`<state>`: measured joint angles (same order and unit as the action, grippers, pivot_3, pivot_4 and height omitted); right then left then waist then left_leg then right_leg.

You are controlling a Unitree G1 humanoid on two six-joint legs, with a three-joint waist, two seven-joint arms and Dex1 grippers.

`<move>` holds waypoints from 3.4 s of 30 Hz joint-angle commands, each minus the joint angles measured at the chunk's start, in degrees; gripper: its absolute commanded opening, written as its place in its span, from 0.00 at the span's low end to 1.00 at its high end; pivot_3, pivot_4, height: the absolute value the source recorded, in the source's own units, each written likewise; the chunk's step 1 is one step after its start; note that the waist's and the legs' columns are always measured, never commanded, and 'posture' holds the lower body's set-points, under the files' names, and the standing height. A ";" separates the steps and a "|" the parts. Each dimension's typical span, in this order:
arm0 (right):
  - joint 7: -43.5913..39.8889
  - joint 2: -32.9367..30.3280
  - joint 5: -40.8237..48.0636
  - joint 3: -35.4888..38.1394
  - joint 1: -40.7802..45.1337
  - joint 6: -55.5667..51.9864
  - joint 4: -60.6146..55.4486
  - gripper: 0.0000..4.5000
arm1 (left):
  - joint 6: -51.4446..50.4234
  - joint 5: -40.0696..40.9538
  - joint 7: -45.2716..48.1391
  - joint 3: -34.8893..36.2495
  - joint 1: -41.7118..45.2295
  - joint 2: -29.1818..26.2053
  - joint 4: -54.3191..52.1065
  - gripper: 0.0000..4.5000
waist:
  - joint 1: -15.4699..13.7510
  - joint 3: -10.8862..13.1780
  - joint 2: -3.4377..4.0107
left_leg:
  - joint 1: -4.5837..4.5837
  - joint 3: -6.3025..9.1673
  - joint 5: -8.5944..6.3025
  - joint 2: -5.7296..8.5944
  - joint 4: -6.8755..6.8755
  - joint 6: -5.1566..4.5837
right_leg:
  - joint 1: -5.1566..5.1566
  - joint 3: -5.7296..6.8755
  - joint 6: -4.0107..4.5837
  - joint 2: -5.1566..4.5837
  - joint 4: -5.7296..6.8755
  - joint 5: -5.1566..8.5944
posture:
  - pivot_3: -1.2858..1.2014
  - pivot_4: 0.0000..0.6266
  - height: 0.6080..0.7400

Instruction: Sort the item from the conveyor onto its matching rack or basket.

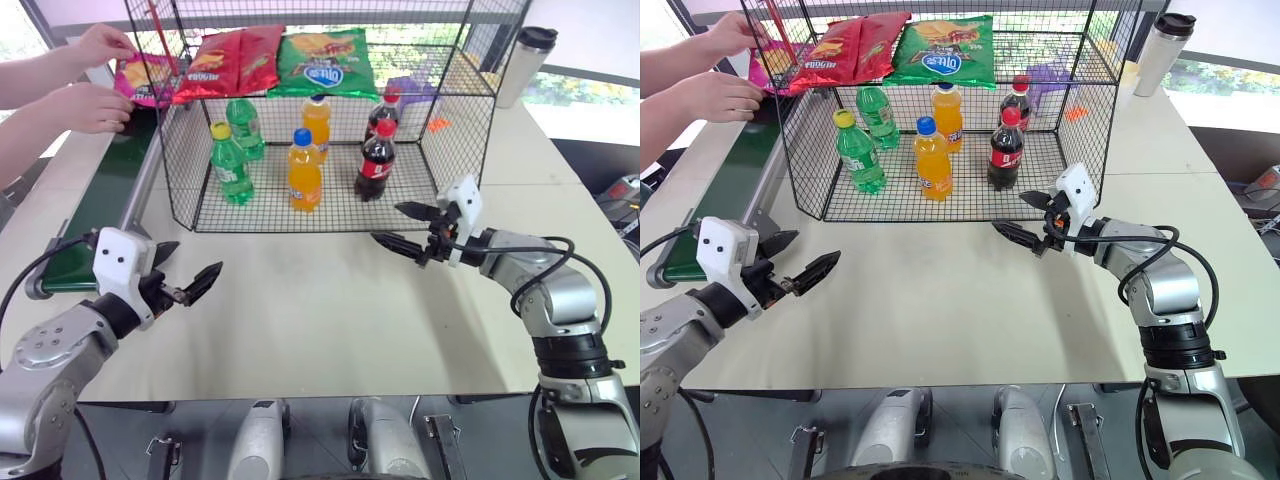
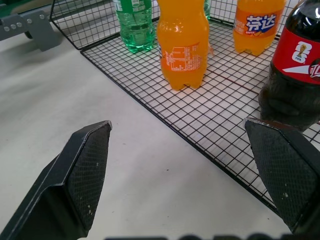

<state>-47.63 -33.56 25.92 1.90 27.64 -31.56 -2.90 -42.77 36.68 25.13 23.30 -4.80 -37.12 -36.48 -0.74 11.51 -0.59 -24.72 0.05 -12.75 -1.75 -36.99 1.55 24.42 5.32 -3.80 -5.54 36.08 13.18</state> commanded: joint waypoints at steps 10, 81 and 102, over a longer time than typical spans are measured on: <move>-0.67 0.06 0.66 1.46 2.90 0.88 0.81 0.97 | 1.25 -4.59 -1.88 5.38 -1.04 -3.88 -2.96 1.00 | 0.02 0.00 0.00 | 0.00 0.00 0.00 0.00 -0.01 0.00 | 0.00 0.00 0.00 0.01 0.01 0.00 | 0.52 0.24 1.00; 0.83 7.67 8.40 -1.41 15.06 -5.39 -6.15 0.99 | 27.76 -60.99 9.51 9.05 0.82 -25.11 22.31 0.02 | 0.42 -0.01 -0.09 | 0.25 -1.01 0.02 -0.23 0.72 -0.01 | 0.59 -0.57 -0.17 0.07 0.14 -0.22 | 0.52 0.24 1.00; -14.85 2.16 17.36 8.44 21.62 -8.45 11.70 0.99 | -27.61 4.65 52.37 39.35 28.31 -39.26 10.91 0.02 | 1.49 0.01 -0.04 | 0.56 -0.84 0.02 -0.28 0.61 0.01 | 0.20 -0.66 -0.21 0.26 0.10 -0.16 | 0.52 0.24 1.00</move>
<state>-61.15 -30.59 41.47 8.71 48.37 -39.83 9.38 -70.01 35.90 81.34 65.93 20.41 -76.33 -26.80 0.75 11.52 -0.64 -24.10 -0.78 -12.72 -2.04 -36.38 1.55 24.57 4.66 -4.00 -5.26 36.22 13.02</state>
